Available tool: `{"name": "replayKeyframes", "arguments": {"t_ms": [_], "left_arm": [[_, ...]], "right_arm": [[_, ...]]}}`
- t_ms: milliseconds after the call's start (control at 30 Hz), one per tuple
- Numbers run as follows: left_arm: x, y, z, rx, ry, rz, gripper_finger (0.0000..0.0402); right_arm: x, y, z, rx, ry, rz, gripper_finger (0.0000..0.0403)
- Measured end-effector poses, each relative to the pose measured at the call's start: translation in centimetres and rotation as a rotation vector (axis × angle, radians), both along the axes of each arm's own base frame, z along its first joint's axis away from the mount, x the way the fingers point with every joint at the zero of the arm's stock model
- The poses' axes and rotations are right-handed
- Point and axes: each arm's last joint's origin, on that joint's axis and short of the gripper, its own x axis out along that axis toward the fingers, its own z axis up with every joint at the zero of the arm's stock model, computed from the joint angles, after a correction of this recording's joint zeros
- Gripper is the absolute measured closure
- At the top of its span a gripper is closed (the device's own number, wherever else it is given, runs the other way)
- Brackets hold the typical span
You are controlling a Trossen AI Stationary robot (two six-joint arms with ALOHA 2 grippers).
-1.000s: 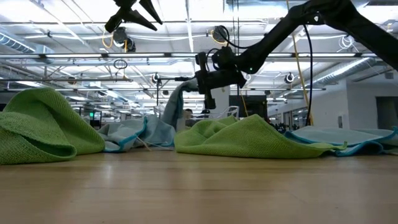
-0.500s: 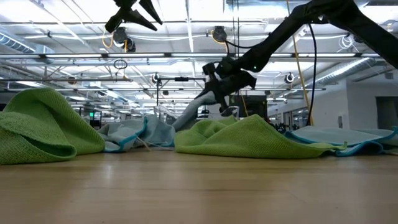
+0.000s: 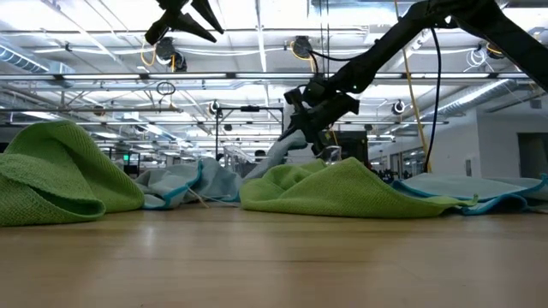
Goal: Fold microfiber towels
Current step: Put the bottom folded blue microfiber cloth into the transparent bin
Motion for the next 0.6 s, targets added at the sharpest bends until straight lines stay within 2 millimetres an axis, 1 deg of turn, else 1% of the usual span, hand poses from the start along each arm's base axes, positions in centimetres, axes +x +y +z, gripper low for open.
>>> {"name": "replayKeyframes", "arguments": {"t_ms": [200,267,467,600], "left_arm": [[0.0,0.0,0.0,-0.006,-0.004,0.003,0.0309],[0.0,0.0,0.0,-0.006,-0.003,0.003,0.0309],[0.0,0.0,0.0,0.006,0.005,-0.007,0.0309],[0.0,0.0,0.0,0.011,0.008,-0.011,0.0309]], "right_arm": [[-0.4,0.3,2.0,-0.074,0.014,-0.049,0.0388],[-0.8,0.4,2.4,-0.08,0.044,-0.074,0.0388],[-1.5,0.7,2.0,-0.091,0.145,-0.09,0.0381],[-1.5,0.8,1.9,-0.125,0.18,-0.102,0.0354]]}}
